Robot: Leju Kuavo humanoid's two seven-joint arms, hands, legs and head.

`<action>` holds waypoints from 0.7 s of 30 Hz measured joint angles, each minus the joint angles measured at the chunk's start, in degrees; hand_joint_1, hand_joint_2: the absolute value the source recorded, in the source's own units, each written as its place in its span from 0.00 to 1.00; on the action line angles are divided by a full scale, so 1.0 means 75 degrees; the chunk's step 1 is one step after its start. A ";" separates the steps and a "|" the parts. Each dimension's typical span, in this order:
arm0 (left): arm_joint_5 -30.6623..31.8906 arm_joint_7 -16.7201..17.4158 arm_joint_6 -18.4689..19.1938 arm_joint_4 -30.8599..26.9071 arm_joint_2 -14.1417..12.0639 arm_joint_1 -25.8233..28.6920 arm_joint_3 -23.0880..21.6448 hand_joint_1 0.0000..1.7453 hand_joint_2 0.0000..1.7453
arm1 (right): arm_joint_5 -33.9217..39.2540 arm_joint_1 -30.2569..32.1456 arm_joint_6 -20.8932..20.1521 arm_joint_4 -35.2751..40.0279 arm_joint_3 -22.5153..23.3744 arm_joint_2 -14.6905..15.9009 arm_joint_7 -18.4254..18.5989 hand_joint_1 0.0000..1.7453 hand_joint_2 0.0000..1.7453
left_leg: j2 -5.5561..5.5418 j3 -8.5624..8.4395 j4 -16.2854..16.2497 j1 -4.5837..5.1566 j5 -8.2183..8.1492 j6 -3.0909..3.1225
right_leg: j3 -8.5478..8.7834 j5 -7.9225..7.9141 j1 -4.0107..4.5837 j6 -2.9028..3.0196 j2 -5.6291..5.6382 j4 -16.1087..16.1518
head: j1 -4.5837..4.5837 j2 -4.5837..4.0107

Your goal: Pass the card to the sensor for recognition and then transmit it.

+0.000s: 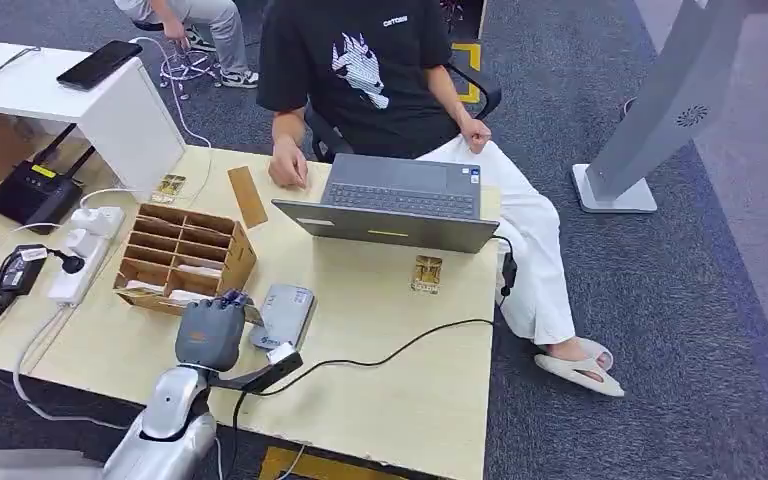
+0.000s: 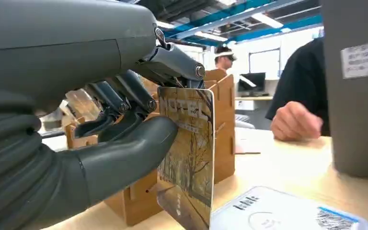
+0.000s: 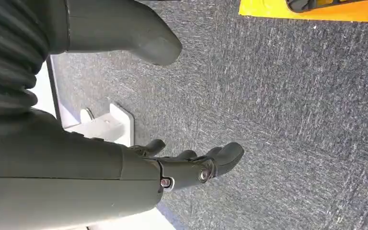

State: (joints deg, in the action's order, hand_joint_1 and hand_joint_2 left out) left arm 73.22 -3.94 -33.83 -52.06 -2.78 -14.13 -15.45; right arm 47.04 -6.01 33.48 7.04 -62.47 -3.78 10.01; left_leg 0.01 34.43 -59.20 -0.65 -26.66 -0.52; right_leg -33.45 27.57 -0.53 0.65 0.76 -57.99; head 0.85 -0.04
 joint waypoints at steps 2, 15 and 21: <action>-0.0265 -0.0189 0.0023 -0.0315 0.0000 0.0065 0.0003 1.00 1.00 | 0.0049 0.0003 0.0003 0.0000 -0.0003 0.0000 -0.0006 0.00 1.00 | 0.0000 0.0002 0.0000 0.0000 0.0000 0.0000 | -0.0001 0.0000 0.0000 0.0000 0.0000 0.0000 | 0.0000 0.0000; -0.0334 -0.0227 0.0388 -0.1731 -0.0084 0.0128 0.0003 1.00 1.00 | 0.0105 0.0001 0.0003 0.0000 -0.0023 0.0000 -0.0064 0.00 1.00 | -0.0008 0.0004 0.0000 0.0000 0.0000 0.0000 | -0.0001 0.0001 0.0000 -0.0001 -0.0009 0.0000 | 0.0000 0.0000; -0.0148 -0.0084 0.0443 -0.1722 -0.0117 0.0089 0.0003 1.00 1.00 | 0.0105 -0.0003 -0.0009 0.0000 -0.0140 -0.0003 -0.0024 0.00 1.00 | -0.0007 0.0004 0.0000 0.0000 0.0000 0.0000 | -0.0001 0.0001 0.0000 -0.0001 -0.0008 0.0000 | 0.0000 0.0003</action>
State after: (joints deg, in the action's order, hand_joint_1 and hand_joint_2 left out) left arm 72.10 -4.57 -30.51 -64.98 -3.65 -13.47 -15.43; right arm 47.82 -6.03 33.42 7.04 -63.52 -3.80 9.83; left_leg -0.04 34.46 -59.19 -0.65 -26.66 -0.52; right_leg -33.46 27.57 -0.53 0.64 0.70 -57.99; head 0.85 -0.02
